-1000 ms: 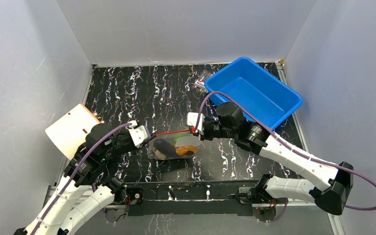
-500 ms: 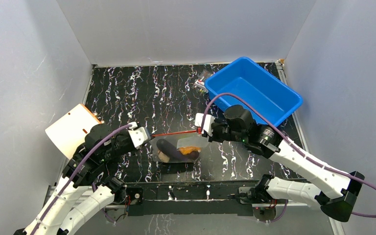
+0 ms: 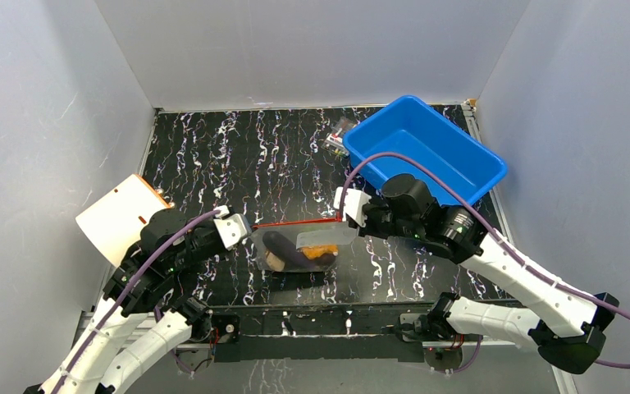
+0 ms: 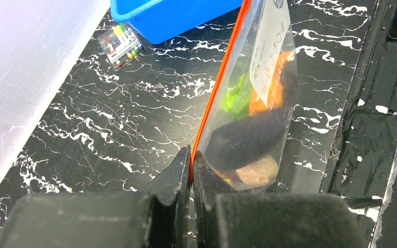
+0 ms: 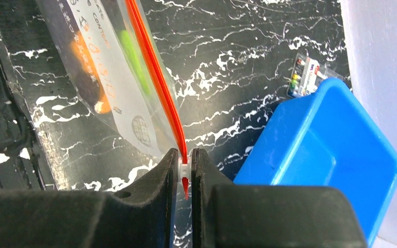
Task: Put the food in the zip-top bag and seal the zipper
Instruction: Zip the zipper food storage bag at the center of the board.
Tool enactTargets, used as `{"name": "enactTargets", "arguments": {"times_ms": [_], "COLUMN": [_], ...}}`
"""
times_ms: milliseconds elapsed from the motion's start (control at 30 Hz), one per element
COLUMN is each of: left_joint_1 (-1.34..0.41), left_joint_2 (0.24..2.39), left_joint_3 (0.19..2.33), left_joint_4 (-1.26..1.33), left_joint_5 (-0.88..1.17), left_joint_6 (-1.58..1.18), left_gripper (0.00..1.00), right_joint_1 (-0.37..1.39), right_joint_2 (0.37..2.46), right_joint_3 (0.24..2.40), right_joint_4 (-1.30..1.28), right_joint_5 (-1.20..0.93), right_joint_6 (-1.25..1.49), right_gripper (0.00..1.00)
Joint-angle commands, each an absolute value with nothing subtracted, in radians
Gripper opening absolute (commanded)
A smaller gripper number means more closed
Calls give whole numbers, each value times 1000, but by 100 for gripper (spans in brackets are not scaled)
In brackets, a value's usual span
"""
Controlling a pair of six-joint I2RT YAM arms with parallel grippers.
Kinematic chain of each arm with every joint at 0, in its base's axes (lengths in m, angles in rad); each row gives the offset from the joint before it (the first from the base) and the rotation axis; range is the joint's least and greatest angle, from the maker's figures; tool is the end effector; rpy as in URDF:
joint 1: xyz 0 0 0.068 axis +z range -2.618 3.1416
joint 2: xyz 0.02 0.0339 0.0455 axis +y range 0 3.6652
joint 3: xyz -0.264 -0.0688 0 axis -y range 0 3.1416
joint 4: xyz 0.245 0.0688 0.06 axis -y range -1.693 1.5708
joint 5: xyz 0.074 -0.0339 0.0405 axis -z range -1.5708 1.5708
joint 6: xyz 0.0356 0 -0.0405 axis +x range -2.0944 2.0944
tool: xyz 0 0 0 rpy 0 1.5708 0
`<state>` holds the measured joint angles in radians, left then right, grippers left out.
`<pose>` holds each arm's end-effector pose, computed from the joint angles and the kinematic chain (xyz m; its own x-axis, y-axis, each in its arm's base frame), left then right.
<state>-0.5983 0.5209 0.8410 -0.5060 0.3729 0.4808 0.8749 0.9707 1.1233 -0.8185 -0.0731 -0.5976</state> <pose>0.0836 -0.0727 0.3591 0.2440 0.3549 -0.9025 0.7980 0.4553 0.3948 0.1198 0.1475 0.3603 0.1240 -0.7269 -0.6755 -0.8860 0.2253 -0.4052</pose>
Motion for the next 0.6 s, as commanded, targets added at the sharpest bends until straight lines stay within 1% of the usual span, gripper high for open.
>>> {"name": "enactTargets", "arguments": {"times_ms": [0,200,300,433,567], "left_joint_1": [-594,-594,-595,-594,-594], "left_joint_2": [497,520,527,542,539], "left_joint_3": [857,851,855,880,912], "left_joint_4": [-515,-511,-507,-512,-528], "left_joint_5": [311,303,310,309,331], "left_joint_6": [502,492,495,475,443], "left_gripper": [0,0,0,0,0], "right_joint_1": [852,853,853,853,853], "right_joint_2": [956,951,959,940,911], "right_joint_3": [1202,1175,1174,1213,1263], "right_joint_4": [-993,-1041,-1052,-1028,-1015], "right_joint_5": [79,174,185,109,-56], "right_joint_6": [-604,-580,-563,-536,-492], "right_gripper": [0,0,0,0,0]}}
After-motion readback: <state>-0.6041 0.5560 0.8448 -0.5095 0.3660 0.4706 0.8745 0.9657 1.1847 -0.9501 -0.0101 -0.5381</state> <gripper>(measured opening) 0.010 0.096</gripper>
